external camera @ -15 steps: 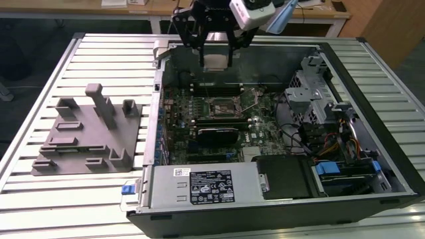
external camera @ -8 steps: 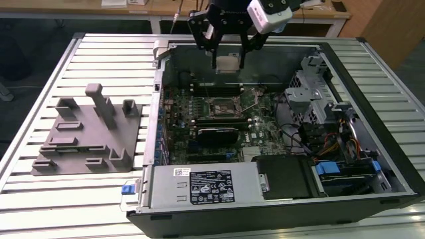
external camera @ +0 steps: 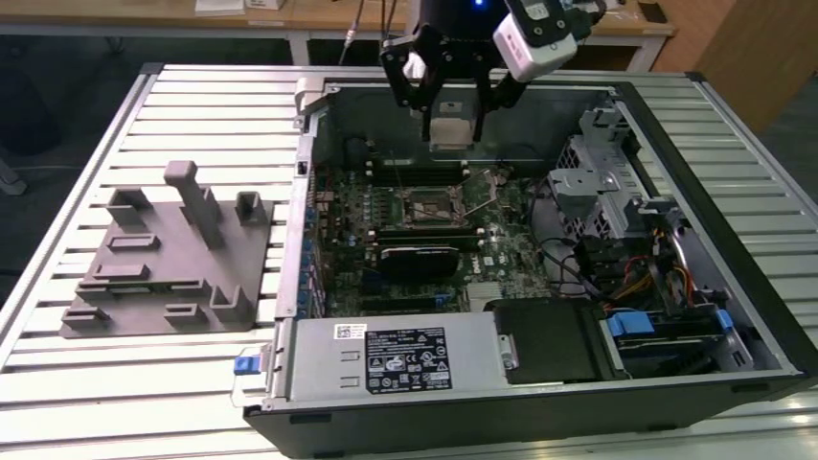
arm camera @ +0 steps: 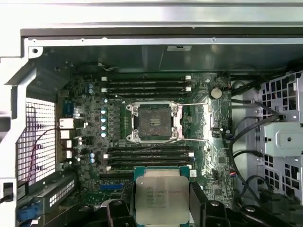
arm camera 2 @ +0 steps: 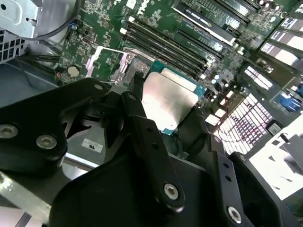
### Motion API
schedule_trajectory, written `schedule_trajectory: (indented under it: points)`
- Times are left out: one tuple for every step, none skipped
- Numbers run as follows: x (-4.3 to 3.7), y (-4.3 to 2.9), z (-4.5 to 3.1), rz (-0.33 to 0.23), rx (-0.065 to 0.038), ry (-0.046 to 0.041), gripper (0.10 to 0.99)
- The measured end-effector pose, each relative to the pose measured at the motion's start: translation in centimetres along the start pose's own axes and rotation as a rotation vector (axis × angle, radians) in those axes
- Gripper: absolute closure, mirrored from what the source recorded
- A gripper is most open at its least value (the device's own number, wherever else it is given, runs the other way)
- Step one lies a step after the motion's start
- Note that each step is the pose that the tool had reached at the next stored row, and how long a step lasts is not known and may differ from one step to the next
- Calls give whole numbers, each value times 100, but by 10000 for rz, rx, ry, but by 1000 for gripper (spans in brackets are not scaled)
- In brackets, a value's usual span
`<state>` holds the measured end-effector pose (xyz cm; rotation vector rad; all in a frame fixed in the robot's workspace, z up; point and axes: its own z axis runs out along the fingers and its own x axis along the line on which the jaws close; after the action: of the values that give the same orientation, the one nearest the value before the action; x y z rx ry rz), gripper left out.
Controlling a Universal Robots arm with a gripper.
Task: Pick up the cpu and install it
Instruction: 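Pick up the cpu and move it towards the insertion slot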
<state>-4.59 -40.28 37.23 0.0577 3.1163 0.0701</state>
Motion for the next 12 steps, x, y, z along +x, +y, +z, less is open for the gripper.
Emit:
schedule_trajectory:
  points:
    - [-2, 1, 17, 1, 1, 1, 545]
    - [-4, 2, 36, 0, 1, 2, 545]
    - [-6, 3, 54, 0, 1, 2, 545]
    - [-8, 4, 72, 0, 1, 2, 545]
    - [-10, 5, 90, -1, 3, 3, 545]
    - [-12, 5, 109, 0, 4, 3, 545]
    - [-15, 6, 126, 0, 6, 3, 545]
    - [-18, 6, 146, -1, 7, 3, 545]
    - [-21, 7, 163, -1, 8, 4, 545]
    - [-24, 7, 182, 0, 8, 4, 545]
    - [-27, 8, 201, 0, 9, 4, 545]
    - [-30, 9, 219, 0, 10, 4, 545]
